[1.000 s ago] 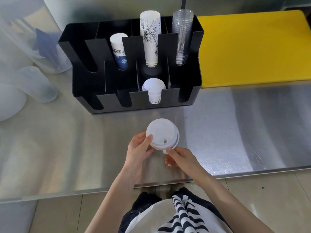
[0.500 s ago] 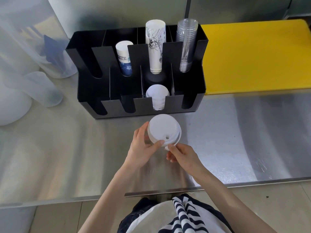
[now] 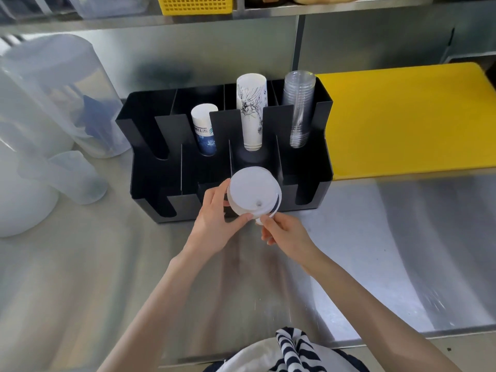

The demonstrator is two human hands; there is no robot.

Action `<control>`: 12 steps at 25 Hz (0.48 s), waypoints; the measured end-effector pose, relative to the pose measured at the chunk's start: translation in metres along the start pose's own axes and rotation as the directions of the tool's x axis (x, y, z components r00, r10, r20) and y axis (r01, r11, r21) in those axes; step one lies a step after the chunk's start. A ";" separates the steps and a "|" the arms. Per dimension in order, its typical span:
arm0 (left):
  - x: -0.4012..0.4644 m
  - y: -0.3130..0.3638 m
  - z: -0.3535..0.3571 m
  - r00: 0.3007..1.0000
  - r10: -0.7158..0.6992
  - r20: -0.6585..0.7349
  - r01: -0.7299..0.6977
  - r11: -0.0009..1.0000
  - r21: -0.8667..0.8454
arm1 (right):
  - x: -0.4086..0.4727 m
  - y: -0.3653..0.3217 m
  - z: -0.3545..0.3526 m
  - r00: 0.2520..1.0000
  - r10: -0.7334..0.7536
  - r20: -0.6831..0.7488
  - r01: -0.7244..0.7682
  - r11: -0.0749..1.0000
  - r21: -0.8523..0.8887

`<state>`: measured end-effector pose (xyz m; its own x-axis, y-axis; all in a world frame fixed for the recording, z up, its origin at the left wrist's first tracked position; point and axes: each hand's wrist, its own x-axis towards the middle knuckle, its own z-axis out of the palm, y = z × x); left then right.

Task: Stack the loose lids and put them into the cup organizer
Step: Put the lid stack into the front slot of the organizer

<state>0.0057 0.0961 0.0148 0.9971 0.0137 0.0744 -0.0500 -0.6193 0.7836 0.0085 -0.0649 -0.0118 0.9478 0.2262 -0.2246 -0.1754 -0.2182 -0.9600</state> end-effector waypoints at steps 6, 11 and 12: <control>0.034 -0.001 -0.013 1.000 0.002 0.027 -0.003 0.997 0.072 | 0.033 -0.012 0.005 0.999 0.037 0.035 -0.040 0.997 0.073; 0.051 -0.003 -0.017 0.999 0.016 0.037 -0.020 0.991 0.132 | 0.048 -0.014 0.007 0.992 0.102 0.078 -0.112 0.985 0.132; 0.053 -0.003 -0.017 0.999 0.017 0.040 -0.023 0.989 0.147 | 0.049 -0.014 0.007 0.991 0.109 0.082 -0.119 0.983 0.142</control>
<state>0.0582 0.1118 0.0272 0.9976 -0.0285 0.0630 -0.0639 -0.7283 0.6823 0.0561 -0.0439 -0.0103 0.8981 0.2785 -0.3404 -0.3233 -0.1067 -0.9402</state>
